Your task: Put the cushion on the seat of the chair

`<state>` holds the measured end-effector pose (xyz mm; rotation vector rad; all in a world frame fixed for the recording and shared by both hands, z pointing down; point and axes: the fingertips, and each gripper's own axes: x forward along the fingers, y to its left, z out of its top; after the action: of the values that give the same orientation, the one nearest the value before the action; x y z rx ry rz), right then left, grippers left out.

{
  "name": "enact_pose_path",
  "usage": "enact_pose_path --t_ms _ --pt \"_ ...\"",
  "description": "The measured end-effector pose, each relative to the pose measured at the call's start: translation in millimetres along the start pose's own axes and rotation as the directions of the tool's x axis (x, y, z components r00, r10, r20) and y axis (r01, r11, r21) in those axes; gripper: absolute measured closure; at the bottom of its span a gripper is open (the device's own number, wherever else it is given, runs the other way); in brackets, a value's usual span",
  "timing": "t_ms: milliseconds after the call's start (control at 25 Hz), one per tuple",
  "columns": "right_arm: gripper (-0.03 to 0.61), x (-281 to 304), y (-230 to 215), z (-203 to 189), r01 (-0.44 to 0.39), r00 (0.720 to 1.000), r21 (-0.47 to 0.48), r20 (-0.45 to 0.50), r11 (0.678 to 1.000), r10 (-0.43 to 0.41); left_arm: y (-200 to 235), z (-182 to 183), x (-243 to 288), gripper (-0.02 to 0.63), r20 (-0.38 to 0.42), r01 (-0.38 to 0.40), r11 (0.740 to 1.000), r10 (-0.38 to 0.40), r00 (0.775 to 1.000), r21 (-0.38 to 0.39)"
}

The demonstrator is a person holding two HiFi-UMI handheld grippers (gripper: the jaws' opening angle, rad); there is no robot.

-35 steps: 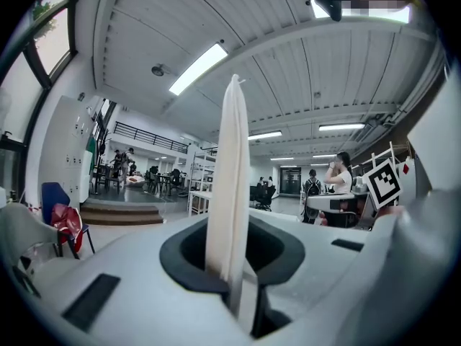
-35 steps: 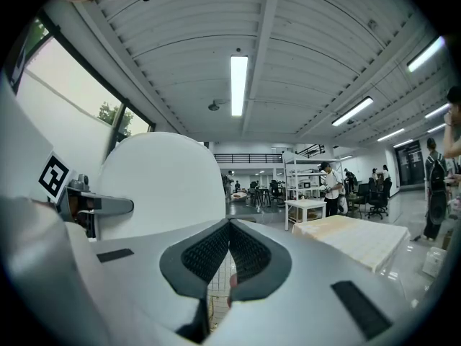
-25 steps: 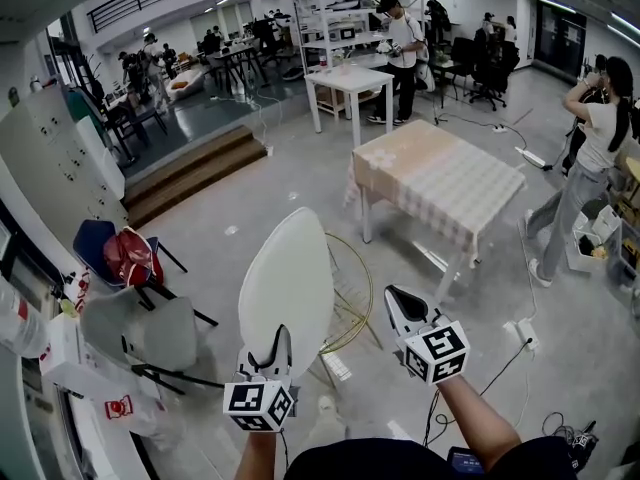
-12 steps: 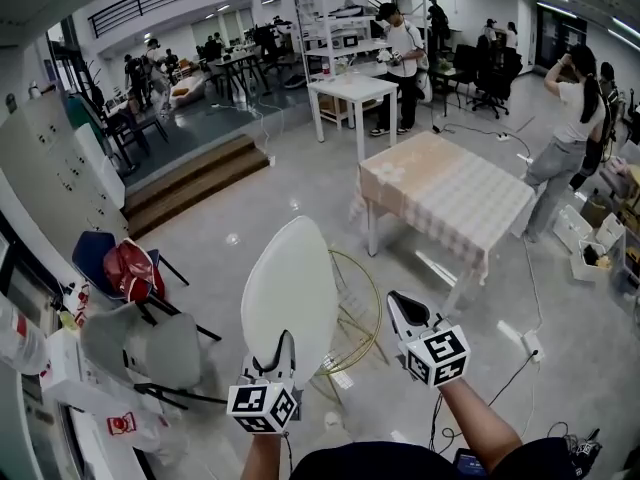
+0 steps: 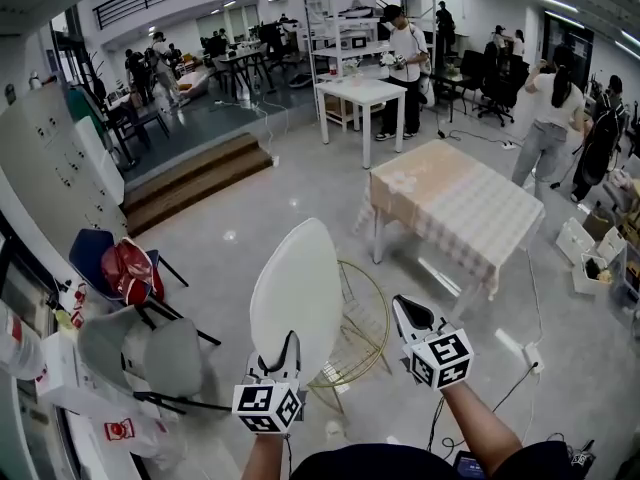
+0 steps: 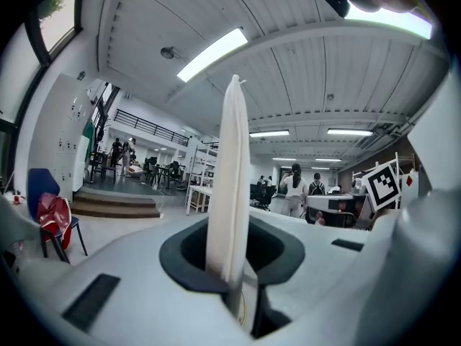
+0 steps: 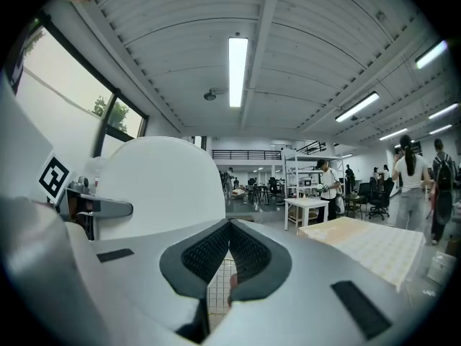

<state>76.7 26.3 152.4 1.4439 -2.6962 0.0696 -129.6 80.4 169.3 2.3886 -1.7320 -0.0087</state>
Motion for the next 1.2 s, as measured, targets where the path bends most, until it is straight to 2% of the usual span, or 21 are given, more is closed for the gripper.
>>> enact_pose_path --t_ms 840,1200 --pt "0.56 95.3 14.9 -6.7 0.048 0.997 0.0 -0.063 0.999 -0.048 83.2 -1.6 52.4 0.551 -0.044 0.053 0.998 -0.054 0.998 -0.036" --pt "0.56 124.1 18.2 -11.2 0.071 0.995 0.003 -0.071 0.997 -0.071 103.1 -8.5 74.4 0.551 -0.06 0.088 0.995 -0.09 0.994 -0.04"
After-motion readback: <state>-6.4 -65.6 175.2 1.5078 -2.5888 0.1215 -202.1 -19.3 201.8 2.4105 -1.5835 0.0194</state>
